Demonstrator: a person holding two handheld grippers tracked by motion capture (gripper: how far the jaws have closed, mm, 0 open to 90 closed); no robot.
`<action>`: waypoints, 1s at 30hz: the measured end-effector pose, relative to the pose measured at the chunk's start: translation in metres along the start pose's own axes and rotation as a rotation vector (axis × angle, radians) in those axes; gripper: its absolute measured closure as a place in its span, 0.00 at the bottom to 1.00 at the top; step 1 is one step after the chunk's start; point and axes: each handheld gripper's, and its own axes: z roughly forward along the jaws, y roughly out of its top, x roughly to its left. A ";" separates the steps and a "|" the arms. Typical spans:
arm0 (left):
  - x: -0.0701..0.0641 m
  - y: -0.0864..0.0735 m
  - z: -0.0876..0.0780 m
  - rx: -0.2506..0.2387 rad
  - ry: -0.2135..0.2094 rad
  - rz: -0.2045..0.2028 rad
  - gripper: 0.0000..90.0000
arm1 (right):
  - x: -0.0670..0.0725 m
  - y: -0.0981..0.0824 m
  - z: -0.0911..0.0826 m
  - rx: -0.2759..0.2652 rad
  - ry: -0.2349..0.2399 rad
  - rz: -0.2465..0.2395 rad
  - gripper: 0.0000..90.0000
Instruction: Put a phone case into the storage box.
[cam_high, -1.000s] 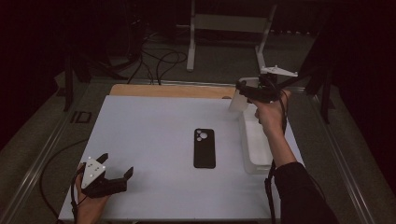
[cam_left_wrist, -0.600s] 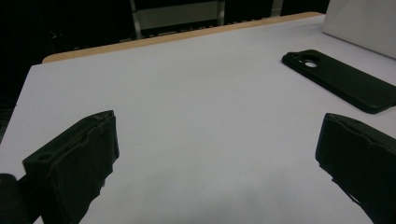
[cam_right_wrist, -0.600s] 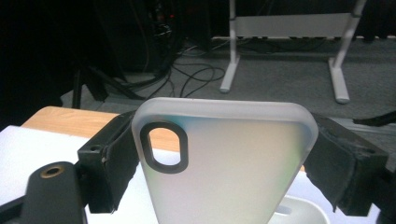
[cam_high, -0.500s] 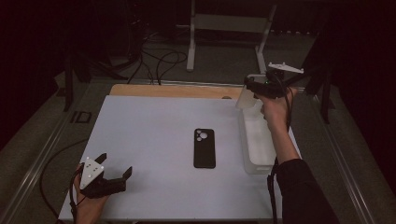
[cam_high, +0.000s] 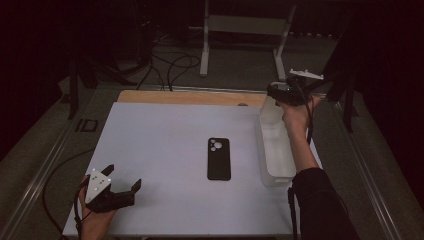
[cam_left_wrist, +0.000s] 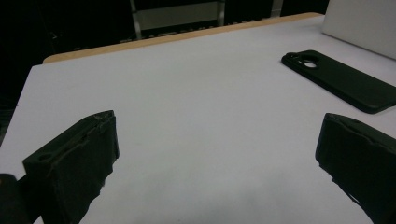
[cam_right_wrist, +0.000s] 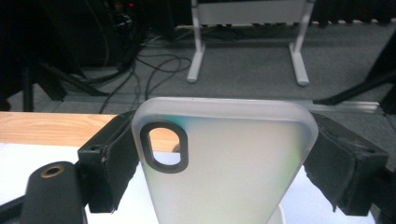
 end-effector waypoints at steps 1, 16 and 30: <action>0.000 0.000 0.000 0.000 -0.001 0.000 0.00 | -0.001 -0.001 0.001 0.004 -0.008 0.002 0.19; -0.001 0.000 0.000 0.000 0.000 0.002 0.00 | -0.005 -0.026 0.028 0.086 -0.051 -0.038 0.19; 0.000 -0.001 -0.001 -0.002 -0.001 0.001 0.00 | -0.007 -0.041 0.045 0.138 -0.051 -0.034 0.19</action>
